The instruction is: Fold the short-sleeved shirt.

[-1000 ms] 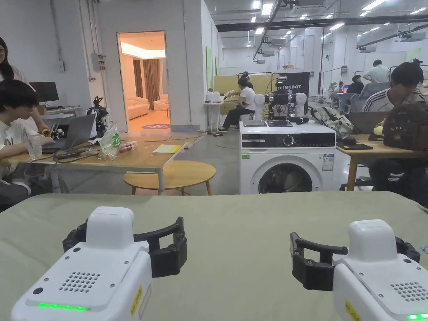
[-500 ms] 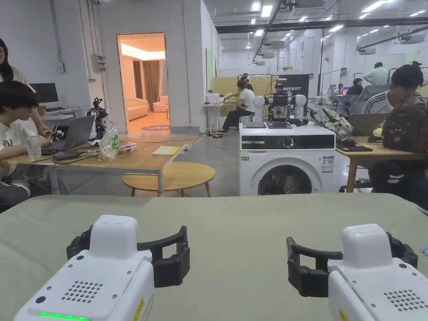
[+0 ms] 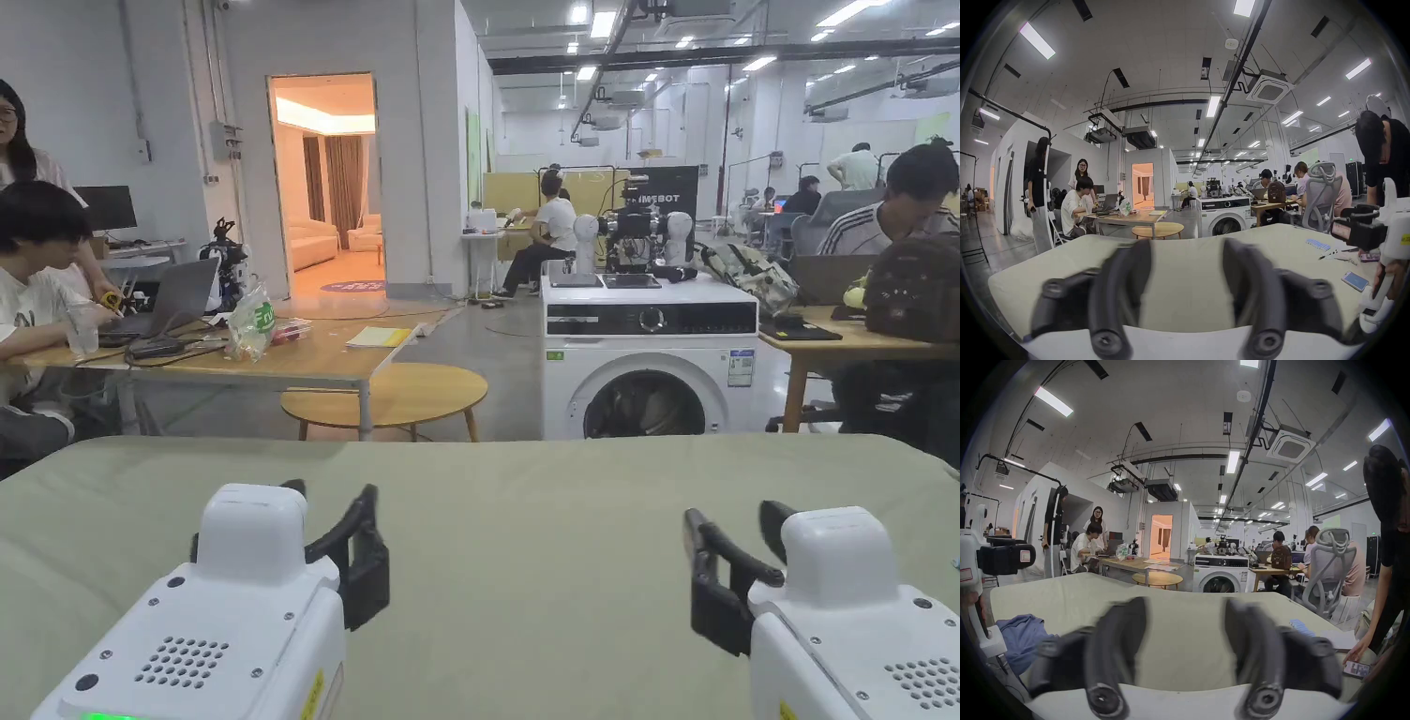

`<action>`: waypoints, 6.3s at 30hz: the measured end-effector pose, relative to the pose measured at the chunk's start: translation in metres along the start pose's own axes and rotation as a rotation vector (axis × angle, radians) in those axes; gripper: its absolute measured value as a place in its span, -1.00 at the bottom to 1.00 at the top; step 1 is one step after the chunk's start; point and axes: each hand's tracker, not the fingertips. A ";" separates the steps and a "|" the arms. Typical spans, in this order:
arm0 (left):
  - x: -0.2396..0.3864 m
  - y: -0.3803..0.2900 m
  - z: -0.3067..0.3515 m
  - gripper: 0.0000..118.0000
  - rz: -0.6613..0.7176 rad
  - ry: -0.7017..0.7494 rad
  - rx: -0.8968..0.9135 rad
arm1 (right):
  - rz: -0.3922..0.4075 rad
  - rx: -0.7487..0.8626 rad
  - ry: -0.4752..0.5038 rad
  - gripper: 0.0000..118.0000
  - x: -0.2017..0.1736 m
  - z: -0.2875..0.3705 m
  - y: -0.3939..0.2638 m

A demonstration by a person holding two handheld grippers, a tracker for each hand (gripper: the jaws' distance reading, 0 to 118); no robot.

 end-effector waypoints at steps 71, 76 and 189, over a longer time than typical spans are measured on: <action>-0.243 -0.185 -0.030 -1.00 0.360 0.207 -0.838 | -0.150 -0.315 0.390 -1.00 -0.098 -0.044 -0.078; -0.285 -0.076 -0.009 -1.00 0.370 0.304 -0.575 | -0.175 -0.273 0.407 -1.00 -0.089 -0.034 -0.064; -0.107 -0.214 -0.192 -1.00 0.119 0.062 -1.126 | -0.819 -0.568 -0.275 0.47 0.158 0.020 -0.190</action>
